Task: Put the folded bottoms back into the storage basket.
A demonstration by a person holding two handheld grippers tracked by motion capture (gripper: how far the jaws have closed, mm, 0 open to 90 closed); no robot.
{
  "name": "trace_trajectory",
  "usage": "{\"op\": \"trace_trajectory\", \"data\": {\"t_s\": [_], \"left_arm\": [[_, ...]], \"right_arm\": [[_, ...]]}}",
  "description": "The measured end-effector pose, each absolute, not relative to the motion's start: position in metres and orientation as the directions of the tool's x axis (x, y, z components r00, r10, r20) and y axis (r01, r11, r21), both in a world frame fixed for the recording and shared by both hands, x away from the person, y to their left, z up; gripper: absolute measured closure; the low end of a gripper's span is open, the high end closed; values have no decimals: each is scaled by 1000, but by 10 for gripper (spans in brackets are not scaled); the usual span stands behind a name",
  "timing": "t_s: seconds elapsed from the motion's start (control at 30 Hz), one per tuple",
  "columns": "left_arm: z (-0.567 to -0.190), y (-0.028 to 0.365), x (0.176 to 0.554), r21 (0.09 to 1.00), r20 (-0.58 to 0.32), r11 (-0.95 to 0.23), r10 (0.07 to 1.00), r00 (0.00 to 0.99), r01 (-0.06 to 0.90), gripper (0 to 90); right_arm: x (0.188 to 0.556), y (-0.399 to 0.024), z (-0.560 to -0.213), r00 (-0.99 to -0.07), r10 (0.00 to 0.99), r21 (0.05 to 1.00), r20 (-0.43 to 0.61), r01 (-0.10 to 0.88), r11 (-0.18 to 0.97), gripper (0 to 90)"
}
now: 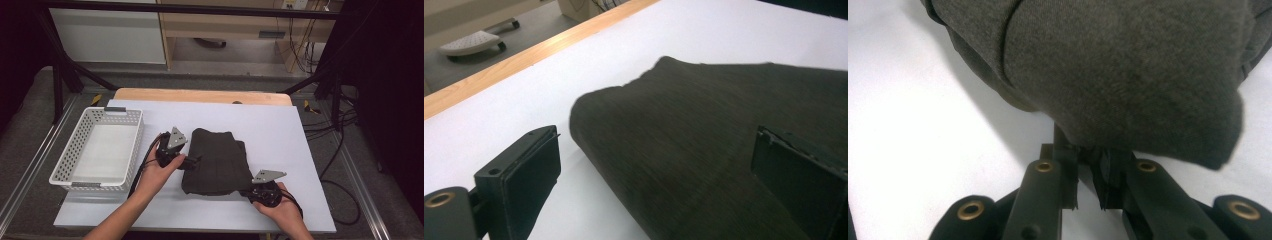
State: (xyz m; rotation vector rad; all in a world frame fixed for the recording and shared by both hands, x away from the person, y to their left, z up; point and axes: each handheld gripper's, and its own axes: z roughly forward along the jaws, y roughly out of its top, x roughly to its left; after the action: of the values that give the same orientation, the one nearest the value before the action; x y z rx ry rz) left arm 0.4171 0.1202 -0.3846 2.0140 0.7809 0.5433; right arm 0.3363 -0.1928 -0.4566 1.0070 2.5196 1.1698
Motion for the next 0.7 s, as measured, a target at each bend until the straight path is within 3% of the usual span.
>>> {"op": "trace_trajectory", "data": {"t_s": [0.13,0.7], "left_arm": [[-387,121,426,851,35,-389,713,700,353,60],[-409,107,443,812,31,-426,713,700,398,59]], "right_arm": [[336,-193,-457,-751,651,733,108,503,458,820],[335,-193,-457,-751,652,733,104,501,460,819]]}}
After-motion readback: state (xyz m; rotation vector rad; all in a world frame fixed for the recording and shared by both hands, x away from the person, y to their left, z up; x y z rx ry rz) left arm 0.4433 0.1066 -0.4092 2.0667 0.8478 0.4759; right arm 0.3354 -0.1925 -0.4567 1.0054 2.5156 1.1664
